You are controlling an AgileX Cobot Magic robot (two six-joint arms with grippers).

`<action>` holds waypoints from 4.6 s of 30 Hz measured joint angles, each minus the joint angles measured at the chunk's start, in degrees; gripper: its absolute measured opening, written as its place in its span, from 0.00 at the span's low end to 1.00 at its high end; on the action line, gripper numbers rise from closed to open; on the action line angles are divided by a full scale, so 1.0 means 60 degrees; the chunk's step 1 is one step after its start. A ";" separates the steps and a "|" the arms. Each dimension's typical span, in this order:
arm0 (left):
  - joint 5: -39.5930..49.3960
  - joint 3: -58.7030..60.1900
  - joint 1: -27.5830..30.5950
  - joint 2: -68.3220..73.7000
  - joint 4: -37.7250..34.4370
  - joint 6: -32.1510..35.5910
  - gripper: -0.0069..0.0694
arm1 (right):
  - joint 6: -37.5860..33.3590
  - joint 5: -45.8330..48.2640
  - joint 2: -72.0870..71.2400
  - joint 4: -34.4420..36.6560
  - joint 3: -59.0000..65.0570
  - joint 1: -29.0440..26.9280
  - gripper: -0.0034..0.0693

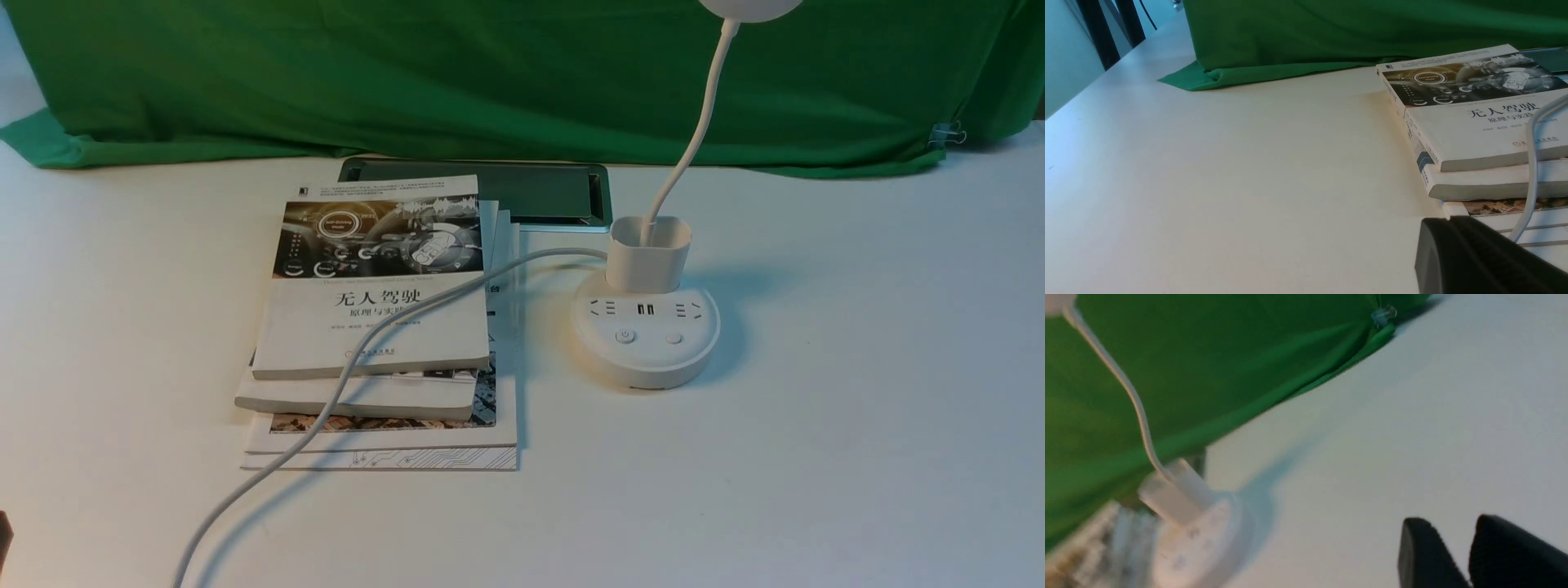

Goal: Turn on the desk lamp on the white desktop with your hand.
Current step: 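Press the button on the base of the white desk lamp with the right gripper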

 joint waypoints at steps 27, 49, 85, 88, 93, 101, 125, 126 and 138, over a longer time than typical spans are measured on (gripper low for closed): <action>0.0000 0.0000 0.0000 0.0000 0.0000 0.0000 0.12 | -0.5902 0.1695 0.3448 0.0343 -0.4897 0.1642 0.08; 0.0000 0.0000 0.0000 0.0000 0.0000 0.0000 0.12 | -0.9557 0.5901 1.4113 0.0674 -1.1901 0.4053 0.08; 0.0000 0.0000 0.0000 0.0000 0.0000 0.0000 0.12 | -0.9533 0.2105 1.8479 0.1500 -1.2578 0.4465 0.09; 0.0000 0.0000 0.0000 0.0000 0.0000 0.0000 0.12 | -0.9533 0.2140 1.8651 0.1500 -1.2578 0.4465 0.09; 0.0000 0.0000 0.0000 0.0000 0.0000 0.0000 0.12 | -0.9524 0.2161 1.8763 0.1500 -1.2586 0.4465 0.09; 0.0000 0.0000 0.0000 0.0000 0.0000 0.0000 0.12 | -0.9524 0.1924 1.8793 0.1490 -1.2586 0.4465 0.09; 0.0000 0.0000 0.0000 0.0000 0.0000 0.0000 0.12 | -0.9524 0.1599 1.8767 0.1331 -1.2586 0.4465 0.10; 0.0000 0.0000 0.0000 0.0000 0.0000 0.0000 0.12 | -0.9524 0.1589 1.8767 0.1331 -1.2586 0.4465 0.10; 0.0000 0.0000 0.0000 0.0000 0.0000 0.0000 0.12 | -0.9524 0.1477 1.8823 0.1313 -1.2577 0.4465 0.10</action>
